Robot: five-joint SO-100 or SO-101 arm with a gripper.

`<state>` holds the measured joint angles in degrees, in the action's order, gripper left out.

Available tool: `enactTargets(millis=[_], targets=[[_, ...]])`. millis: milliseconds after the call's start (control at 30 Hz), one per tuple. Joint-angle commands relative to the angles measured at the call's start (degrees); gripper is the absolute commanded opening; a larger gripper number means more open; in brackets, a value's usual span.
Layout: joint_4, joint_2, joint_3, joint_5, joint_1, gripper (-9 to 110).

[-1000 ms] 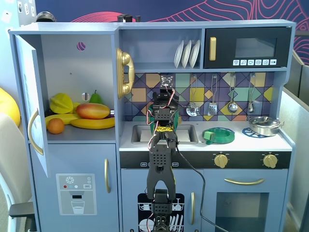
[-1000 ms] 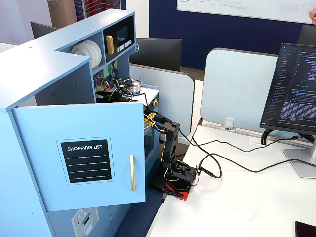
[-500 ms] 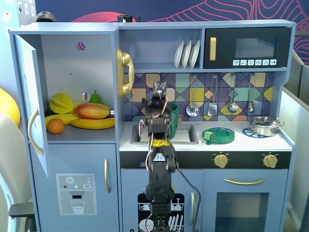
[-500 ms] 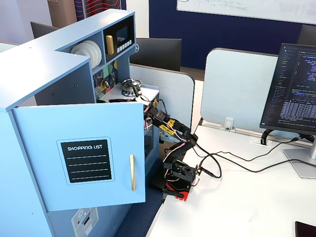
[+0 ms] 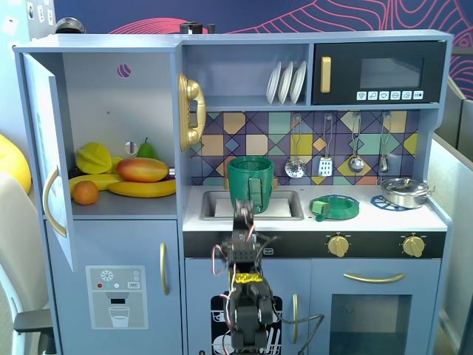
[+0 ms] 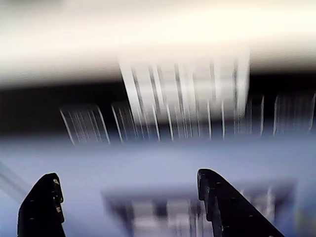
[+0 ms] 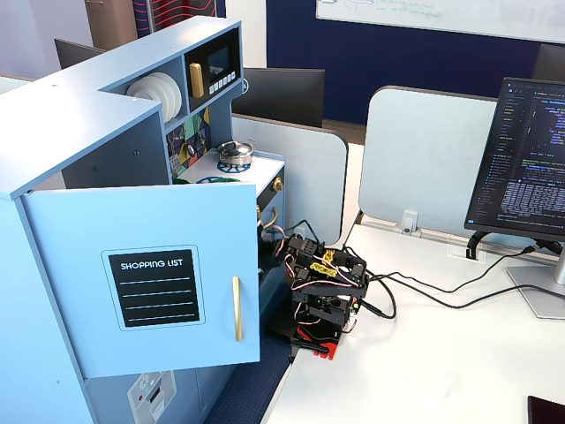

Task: Pick up the green pineapple from the left cabinet and place it in the green recipient

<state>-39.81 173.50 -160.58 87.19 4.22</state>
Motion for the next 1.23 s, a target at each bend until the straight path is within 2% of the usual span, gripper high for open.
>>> enactTargets(millis=[0,67,433,700,900,1033,1200], targets=[[-6.9,5.9,-6.5,-2.3,1.2,29],[-8.2,7.5,-11.0,-1.7,1.4,28],[-36.1,8.4,-11.2,0.4,2.0,27],[-47.6,8.5,-11.2,3.2,2.4,23],[-48.0,8.5,-11.2,1.7,3.0,21],[-47.9,8.5,-11.2,2.1,4.3,0],[-47.8,8.5,-11.2,2.2,3.8,0]])
